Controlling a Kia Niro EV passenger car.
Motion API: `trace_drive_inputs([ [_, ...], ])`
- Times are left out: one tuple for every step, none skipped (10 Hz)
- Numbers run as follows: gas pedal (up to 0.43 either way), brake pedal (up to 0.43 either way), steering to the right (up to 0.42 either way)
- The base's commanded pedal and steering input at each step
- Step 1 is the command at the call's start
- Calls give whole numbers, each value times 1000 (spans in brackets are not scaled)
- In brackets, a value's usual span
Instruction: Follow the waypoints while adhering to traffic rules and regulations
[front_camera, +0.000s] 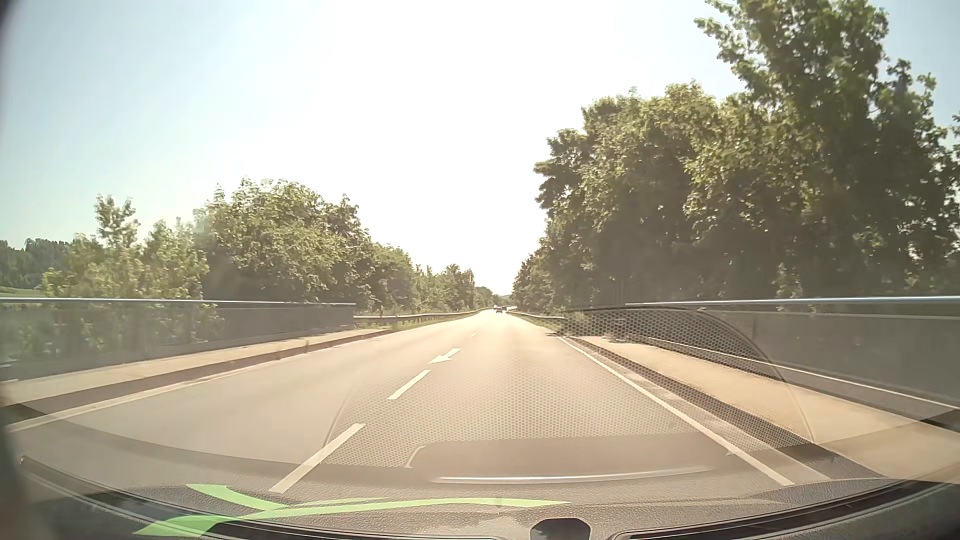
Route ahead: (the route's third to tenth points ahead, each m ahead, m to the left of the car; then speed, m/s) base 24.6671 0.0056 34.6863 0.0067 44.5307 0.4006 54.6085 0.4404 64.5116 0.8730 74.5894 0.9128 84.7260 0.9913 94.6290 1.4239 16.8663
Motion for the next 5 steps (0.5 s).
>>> trace_drive_inputs([
  [228, 0, -4],
  [240, 0, -4],
  [240, 0, -5],
  [240, 0, -5],
  [248, 0, -4],
])
